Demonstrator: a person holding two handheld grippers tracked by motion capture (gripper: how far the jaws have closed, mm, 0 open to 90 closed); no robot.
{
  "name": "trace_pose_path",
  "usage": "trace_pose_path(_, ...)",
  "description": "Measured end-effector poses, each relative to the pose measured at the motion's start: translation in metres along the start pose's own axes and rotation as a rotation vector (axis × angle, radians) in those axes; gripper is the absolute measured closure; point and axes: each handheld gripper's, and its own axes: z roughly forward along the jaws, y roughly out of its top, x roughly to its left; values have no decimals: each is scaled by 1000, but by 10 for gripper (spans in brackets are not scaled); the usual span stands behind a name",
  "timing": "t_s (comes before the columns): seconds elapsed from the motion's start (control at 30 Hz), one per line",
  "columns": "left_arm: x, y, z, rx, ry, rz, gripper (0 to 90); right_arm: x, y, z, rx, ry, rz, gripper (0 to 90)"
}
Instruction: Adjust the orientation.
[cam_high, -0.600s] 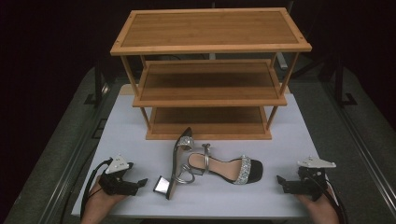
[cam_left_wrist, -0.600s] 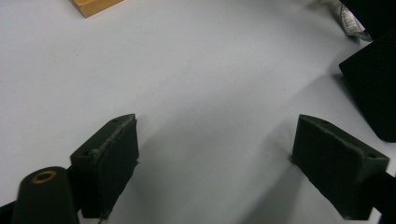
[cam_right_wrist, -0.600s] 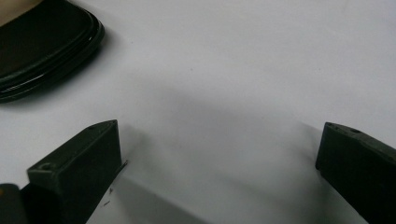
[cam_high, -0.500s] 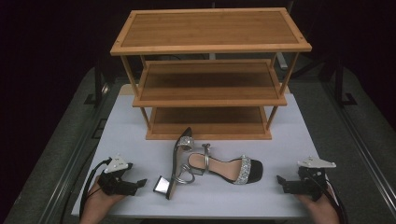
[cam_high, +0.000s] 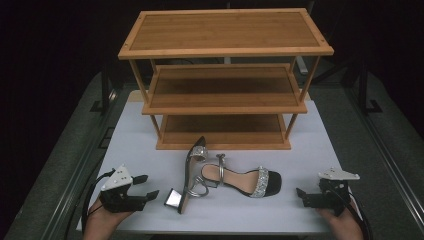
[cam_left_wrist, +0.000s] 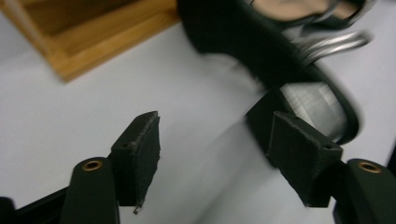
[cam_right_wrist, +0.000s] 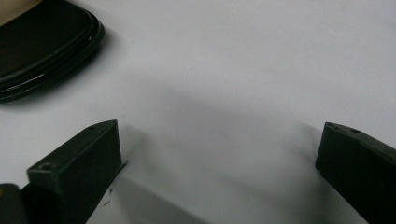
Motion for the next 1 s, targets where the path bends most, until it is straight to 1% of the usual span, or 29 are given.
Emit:
trace_pose_path(0.13,-15,13,5,-28,-53,18,338,0,0,0,0,0,0,0)
trace_pose_path(0.2,-22,19,10,-31,-64,37,352,0,0,0,0,0,0,0)
trace_pose_path(0.23,-22,19,10,-31,-64,37,357,0,0,0,0,0,0,0)
trace_pose_path(0.27,-26,23,14,-30,-69,45,357,0,0,0,1,0,0,0)
trace_pose_path(0.3,-30,28,21,-26,-82,53,357,0,0,0,1,0,0,0)
trace_pose_path(0.4,-37,33,31,-8,-94,83,356,0,0,0,0,0,0,0)
trace_pose_path(0.43,-37,33,31,-8,-94,83,355,0,0,0,0,0,0,0)
trace_pose_path(0.5,-42,35,37,6,-99,114,357,0,0,0,0,0,0,0)
trace_pose_path(0.53,-46,37,43,15,-111,130,358,0,0,0,0,0,0,0)
trace_pose_path(0.6,-50,39,48,22,-124,144,369,0,0,0,0,0,0,0)
trace_pose_path(0.67,-54,40,52,26,-126,162,384,0,0,0,0,0,0,0)
trace_pose_path(0.7,-54,40,52,26,-126,162,403,0,0,0,0,0,0,0)
trace_pose_path(0.73,-57,42,56,34,-120,191,426,0,0,0,0,0,0,0)
trace_pose_path(0.77,-57,42,56,34,-120,191,445,0,0,0,0,0,0,0)
trace_pose_path(0.8,-60,44,57,23,-113,220,482,0,0,0,0,0,0,0)
trace_pose_path(0.83,-61,44,57,18,-116,235,522,0,0,0,0,0,0,0)
trace_pose_path(0.87,-62,45,56,13,-108,250,565,0,0,0,0,0,0,0)
trace_pose_path(0.9,-62,45,56,13,-108,250,594,0,0,0,0,0,0,0)
trace_pose_path(0.93,-65,46,55,1,-97,275,634,0,0,0,0,0,0,0)
trace_pose_path(1.0,-66,48,52,-10,-79,302,731,0,0,0,0,0,0,0)
